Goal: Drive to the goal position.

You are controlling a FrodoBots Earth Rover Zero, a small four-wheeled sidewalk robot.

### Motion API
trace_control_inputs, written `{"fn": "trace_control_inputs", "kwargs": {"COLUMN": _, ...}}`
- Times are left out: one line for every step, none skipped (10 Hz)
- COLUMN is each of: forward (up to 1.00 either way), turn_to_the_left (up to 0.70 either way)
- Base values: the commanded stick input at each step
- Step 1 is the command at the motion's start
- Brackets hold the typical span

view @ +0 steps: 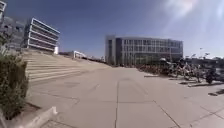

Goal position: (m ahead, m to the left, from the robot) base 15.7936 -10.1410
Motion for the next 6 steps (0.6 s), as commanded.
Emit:
{"fn": "trace_control_inputs", "kwargs": {"forward": 0.70, "turn_to_the_left": -0.01}}
{"fn": "trace_control_inputs", "kwargs": {"forward": 0.70, "turn_to_the_left": -0.01}}
{"fn": "trace_control_inputs", "kwargs": {"forward": 0.70, "turn_to_the_left": -0.01}}
{"fn": "trace_control_inputs", "kwargs": {"forward": 0.70, "turn_to_the_left": -0.01}}
{"fn": "trace_control_inputs", "kwargs": {"forward": 0.70, "turn_to_the_left": -0.01}}
{"fn": "trace_control_inputs", "kwargs": {"forward": 0.70, "turn_to_the_left": -0.01}}
